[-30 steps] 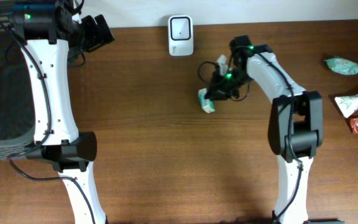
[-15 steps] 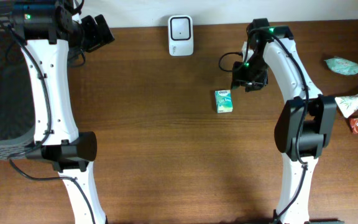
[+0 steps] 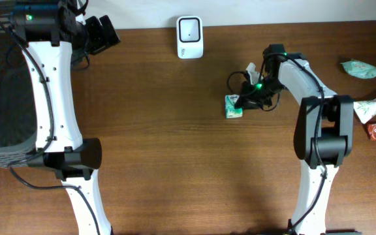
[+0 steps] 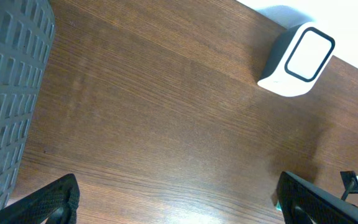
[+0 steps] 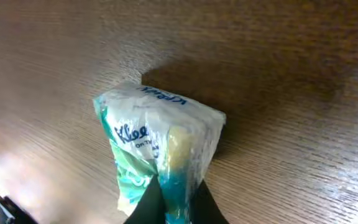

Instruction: Scan the item barcode

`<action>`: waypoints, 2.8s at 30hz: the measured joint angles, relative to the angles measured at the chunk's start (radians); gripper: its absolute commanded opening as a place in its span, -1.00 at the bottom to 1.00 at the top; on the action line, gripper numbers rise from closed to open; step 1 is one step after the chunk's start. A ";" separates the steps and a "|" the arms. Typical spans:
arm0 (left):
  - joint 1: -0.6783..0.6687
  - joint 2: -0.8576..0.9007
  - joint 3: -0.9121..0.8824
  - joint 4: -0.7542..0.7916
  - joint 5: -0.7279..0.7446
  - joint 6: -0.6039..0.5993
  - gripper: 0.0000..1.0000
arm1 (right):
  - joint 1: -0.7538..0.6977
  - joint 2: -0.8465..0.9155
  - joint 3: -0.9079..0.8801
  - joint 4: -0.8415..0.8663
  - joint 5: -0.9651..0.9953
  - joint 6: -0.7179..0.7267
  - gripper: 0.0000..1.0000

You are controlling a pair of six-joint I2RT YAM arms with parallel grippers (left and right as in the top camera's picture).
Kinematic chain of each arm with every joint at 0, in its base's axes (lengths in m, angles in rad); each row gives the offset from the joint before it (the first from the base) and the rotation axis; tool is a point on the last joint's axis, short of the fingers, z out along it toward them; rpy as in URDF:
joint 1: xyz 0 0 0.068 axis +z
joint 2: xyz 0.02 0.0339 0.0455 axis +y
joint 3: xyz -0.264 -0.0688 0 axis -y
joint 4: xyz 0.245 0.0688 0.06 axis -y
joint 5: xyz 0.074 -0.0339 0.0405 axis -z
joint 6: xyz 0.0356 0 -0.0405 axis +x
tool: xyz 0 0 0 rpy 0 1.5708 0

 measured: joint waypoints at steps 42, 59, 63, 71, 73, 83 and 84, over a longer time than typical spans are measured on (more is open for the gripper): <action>0.000 0.000 0.000 0.000 0.000 0.000 0.98 | -0.415 -0.012 0.454 -0.078 1.046 0.499 -0.45; 0.000 0.000 0.000 0.000 0.000 0.000 0.98 | -0.438 -0.300 0.451 -0.413 0.754 0.568 0.98; 0.000 0.000 0.000 0.000 0.000 0.000 0.98 | -0.396 -0.546 0.453 -0.516 0.806 0.573 0.98; 0.000 0.000 0.000 0.000 0.000 0.000 0.98 | -0.383 -0.820 0.430 -0.658 0.837 0.570 0.97; 0.001 0.000 0.000 0.000 0.000 0.000 0.98 | -0.382 -0.931 0.365 -0.658 0.837 0.570 0.97; 0.002 0.000 0.000 0.000 0.000 0.000 0.98 | -0.381 -1.469 -0.329 -0.364 0.816 0.552 0.97; 0.002 0.000 0.000 0.000 0.000 0.000 0.99 | -0.381 -1.512 -0.388 -0.352 0.816 0.549 0.97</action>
